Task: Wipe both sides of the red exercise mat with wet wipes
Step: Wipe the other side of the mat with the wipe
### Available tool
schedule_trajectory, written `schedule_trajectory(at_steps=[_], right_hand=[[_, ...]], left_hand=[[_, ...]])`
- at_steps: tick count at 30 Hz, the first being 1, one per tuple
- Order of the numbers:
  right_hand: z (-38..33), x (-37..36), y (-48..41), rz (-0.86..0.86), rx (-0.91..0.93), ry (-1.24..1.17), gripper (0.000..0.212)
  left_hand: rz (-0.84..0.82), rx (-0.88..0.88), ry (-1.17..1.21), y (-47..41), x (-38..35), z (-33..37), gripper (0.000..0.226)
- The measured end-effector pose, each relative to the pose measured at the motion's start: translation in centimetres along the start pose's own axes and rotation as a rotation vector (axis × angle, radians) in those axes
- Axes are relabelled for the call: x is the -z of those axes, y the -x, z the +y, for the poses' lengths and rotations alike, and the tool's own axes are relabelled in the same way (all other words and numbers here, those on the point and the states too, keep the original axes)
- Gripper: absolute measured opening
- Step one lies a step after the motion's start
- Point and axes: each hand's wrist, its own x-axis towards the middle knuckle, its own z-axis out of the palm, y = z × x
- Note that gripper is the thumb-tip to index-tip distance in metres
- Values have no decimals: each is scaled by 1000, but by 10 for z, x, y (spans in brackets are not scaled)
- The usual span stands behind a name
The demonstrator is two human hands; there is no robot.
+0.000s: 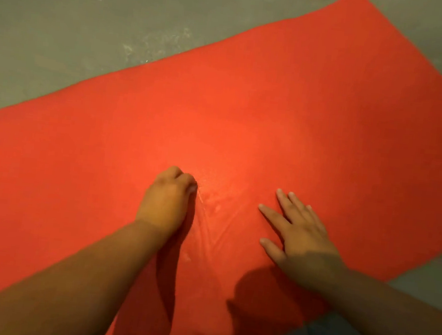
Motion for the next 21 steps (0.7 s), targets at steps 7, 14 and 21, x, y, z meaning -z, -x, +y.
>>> schedule_trajectory(at_steps=[7, 14, 21], right_hand=[[12, -9, -1, 78, 13, 23, 64], [14, -15, 7, 117, 39, 60, 61], [-11, -26, 11, 172, -48, 44, 59]], left_hand=[[-297, -547, 43, 79, -19, 61, 2], [77, 45, -64, 34, 15, -35, 15], [-184, -375, 53, 134, -21, 59, 8]])
